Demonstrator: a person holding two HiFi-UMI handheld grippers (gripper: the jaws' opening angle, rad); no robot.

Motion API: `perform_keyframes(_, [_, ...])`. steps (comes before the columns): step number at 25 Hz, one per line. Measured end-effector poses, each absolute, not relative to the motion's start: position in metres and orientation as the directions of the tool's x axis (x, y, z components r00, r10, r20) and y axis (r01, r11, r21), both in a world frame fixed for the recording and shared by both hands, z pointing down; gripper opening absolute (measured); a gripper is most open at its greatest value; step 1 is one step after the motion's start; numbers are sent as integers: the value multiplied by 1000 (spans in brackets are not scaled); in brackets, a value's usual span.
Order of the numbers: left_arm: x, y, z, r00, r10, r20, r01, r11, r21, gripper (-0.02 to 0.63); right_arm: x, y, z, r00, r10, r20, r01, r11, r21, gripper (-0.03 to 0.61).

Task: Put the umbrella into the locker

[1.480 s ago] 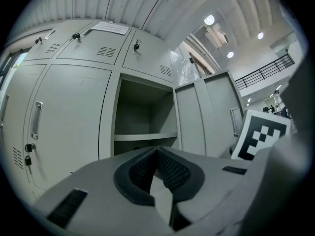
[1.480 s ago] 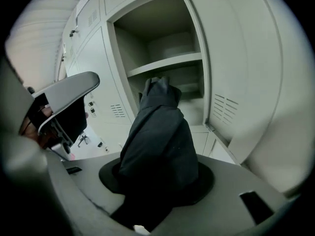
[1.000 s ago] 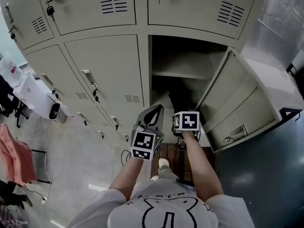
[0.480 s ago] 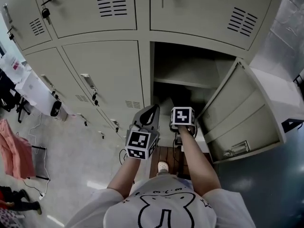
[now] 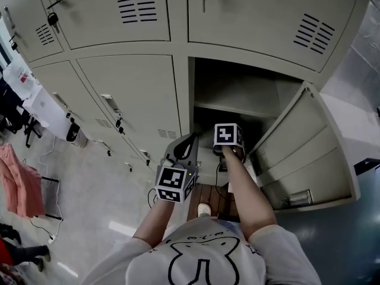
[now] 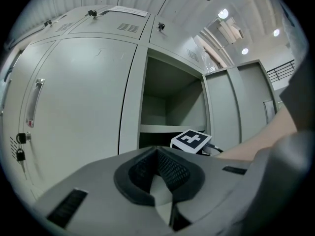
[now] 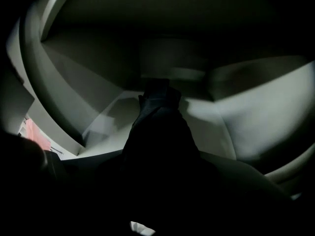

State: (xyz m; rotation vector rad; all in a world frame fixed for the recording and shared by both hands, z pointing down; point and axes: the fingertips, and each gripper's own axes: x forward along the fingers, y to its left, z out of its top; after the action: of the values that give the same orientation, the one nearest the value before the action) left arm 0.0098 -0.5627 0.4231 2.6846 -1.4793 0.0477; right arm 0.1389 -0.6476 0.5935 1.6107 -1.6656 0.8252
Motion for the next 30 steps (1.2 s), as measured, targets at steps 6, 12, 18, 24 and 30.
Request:
perform_keyframes(6, [9, -571, 422, 517, -854, 55, -856, -515, 55, 0, 141, -662, 596, -118, -564, 817, -993, 69, -96, 245])
perform_keyframes(12, [12, -570, 424, 519, -852, 71, -855, -518, 37, 0, 141, -680, 595, -100, -626, 773, -995, 50, -89, 245])
perform_keyframes(18, [6, -571, 424, 506, -859, 72, -862, -505, 35, 0, 142, -686, 594, -106, -676, 729, -994, 67, -82, 264])
perform_keyframes(24, [7, -563, 427, 519, -850, 90, -855, -518, 28, 0, 143, -686, 594, -105, -706, 700, -994, 52, -97, 364])
perform_keyframes(30, [1, -556, 423, 523, -849, 71, -852, -523, 23, 0, 147, -679, 584, -51, -796, 603, -998, 18, -61, 407])
